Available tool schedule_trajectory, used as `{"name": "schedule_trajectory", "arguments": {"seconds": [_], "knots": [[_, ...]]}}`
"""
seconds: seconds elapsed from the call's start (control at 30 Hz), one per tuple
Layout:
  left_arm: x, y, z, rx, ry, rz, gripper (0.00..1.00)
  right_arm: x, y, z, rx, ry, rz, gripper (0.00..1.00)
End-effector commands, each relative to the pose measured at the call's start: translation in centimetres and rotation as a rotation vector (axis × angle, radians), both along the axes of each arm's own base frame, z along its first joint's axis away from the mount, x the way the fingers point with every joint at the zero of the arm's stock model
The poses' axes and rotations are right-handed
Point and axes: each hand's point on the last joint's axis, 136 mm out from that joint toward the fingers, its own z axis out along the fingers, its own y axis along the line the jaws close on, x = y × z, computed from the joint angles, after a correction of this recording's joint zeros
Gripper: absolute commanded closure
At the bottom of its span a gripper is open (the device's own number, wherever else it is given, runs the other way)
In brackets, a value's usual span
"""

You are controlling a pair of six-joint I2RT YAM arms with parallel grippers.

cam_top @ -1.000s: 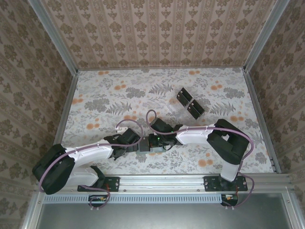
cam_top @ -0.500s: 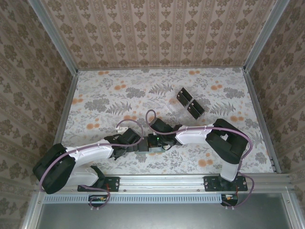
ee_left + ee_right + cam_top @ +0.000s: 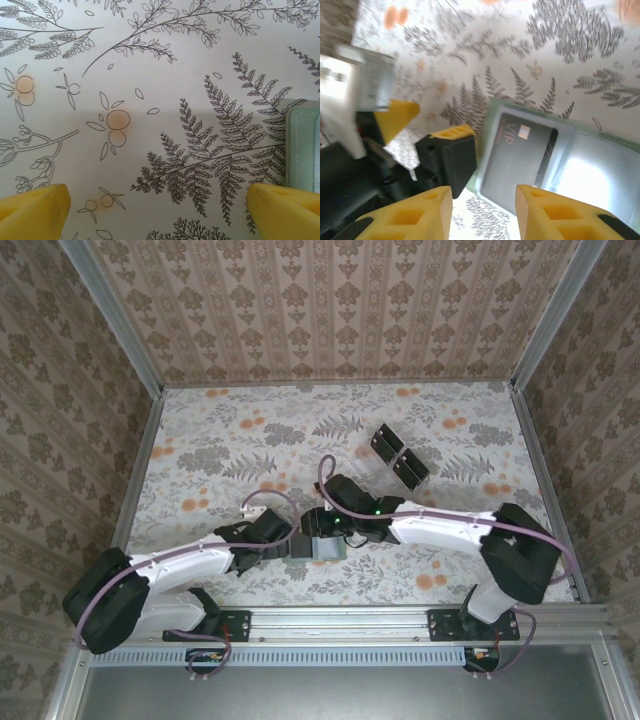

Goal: Put the credit cards into the card holder
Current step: Insert the credit card into the card slot.

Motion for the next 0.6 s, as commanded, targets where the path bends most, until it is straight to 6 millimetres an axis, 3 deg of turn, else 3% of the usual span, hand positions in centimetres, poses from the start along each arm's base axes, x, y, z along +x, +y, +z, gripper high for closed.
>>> {"name": "schedule_trajectory", "arguments": {"seconds": [0.0, 0.13, 0.23, 0.33, 0.57], "knots": [[0.1, 0.5, 1.4, 0.015, -0.010, -0.007, 0.00, 0.2, -3.1, 1.0, -0.085, -0.056, -0.064, 0.57], [0.3, 0.8, 2.5, -0.018, -0.032, -0.001, 0.00, 0.3, -7.5, 0.7, -0.227, -0.110, -0.151, 0.44], [0.6, 0.0, 3.2, -0.085, -0.060, -0.020, 0.00, 0.1, -9.5, -0.4, -0.305, -0.122, -0.176, 0.39], [0.9, -1.4, 3.6, -0.176, -0.082, -0.054, 0.00, 0.0, -10.3, -1.7, -0.357, -0.117, -0.179, 0.39], [1.2, -3.9, 3.3, -0.313, -0.087, -0.093, 0.00, 0.1, -10.1, -4.9, -0.408, -0.078, -0.169, 0.40]]}}
